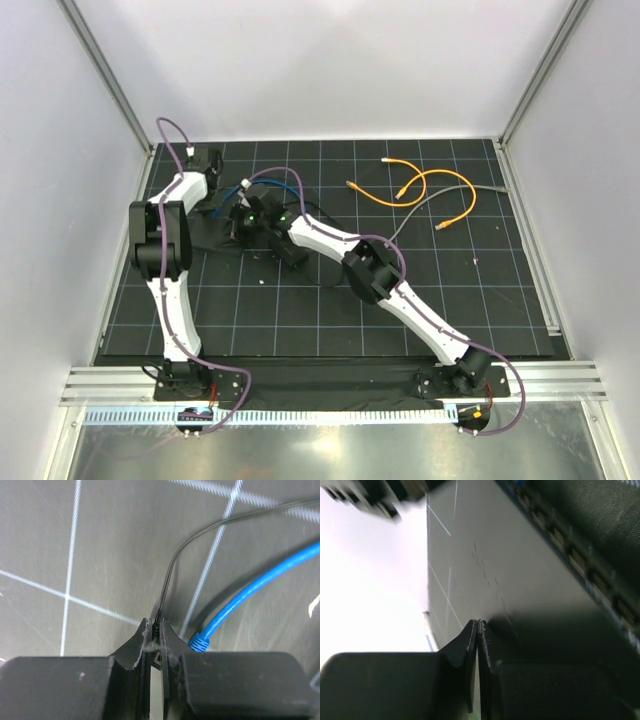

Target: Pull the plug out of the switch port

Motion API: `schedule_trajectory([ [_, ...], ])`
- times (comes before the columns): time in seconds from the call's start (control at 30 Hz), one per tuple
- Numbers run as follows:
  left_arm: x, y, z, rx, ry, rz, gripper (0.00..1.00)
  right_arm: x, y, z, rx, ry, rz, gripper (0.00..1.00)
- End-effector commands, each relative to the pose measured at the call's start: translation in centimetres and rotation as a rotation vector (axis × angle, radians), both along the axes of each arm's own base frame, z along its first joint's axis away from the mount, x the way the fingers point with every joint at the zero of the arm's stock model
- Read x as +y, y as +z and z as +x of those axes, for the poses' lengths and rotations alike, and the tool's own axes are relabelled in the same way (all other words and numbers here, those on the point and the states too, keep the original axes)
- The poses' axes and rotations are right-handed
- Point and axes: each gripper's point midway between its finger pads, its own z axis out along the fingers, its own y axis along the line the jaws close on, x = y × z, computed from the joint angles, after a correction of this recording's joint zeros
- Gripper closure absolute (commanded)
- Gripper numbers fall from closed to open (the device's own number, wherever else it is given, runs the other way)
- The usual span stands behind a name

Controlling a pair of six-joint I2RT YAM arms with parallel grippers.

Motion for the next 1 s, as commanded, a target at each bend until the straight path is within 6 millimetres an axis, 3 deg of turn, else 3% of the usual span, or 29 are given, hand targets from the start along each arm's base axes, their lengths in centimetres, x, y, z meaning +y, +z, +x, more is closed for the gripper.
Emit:
schedule_trajectory([
  [0.0, -2.1, 0.3, -0.9, -0.039, -0.020, -0.089, 1.00, -2.2, 1.1, 2.1, -0.174, 0.006, -0.072, 0.86],
  [0.13, -1.9, 0.2, -1.8, -0.027, -0.019, -0.082, 1.00, -3.7, 4.3, 4.6, -0.328, 0.039, -0.047, 0.68],
  [0.27, -2.4, -0.1, -2.1, -0.028, -0.025, -0.108, 1.00, -6.6, 4.9, 8.4, -0.426, 0.045, -0.058, 0.57],
  [0.4, -2.9, -0.1, -2.1, -0.035, -0.043, -0.128, 1.00, -7.0, 4.9, 9.0, -0.519, 0.101, -0.042, 0.47],
  [0.5, -3.0, -0.2, -2.3, -0.027, -0.048, -0.137, 1.00, -5.9, 5.0, 8.7, -0.555, 0.135, 0.019, 0.45],
  [0.57, -3.3, -0.3, -2.4, -0.025, -0.053, -0.147, 1.00, -5.3, 3.3, 8.6, -0.555, 0.151, 0.028, 0.45],
  [0.83, -3.8, -0.1, -2.7, -0.019, -0.080, -0.159, 1.00, -2.6, 4.1, 5.6, -0.561, 0.226, 0.134, 0.48],
  [0.97, -4.2, 0.0, -3.0, -0.021, -0.086, -0.169, 1.00, -2.2, 3.1, 4.8, -0.540, 0.242, 0.122, 0.49],
])
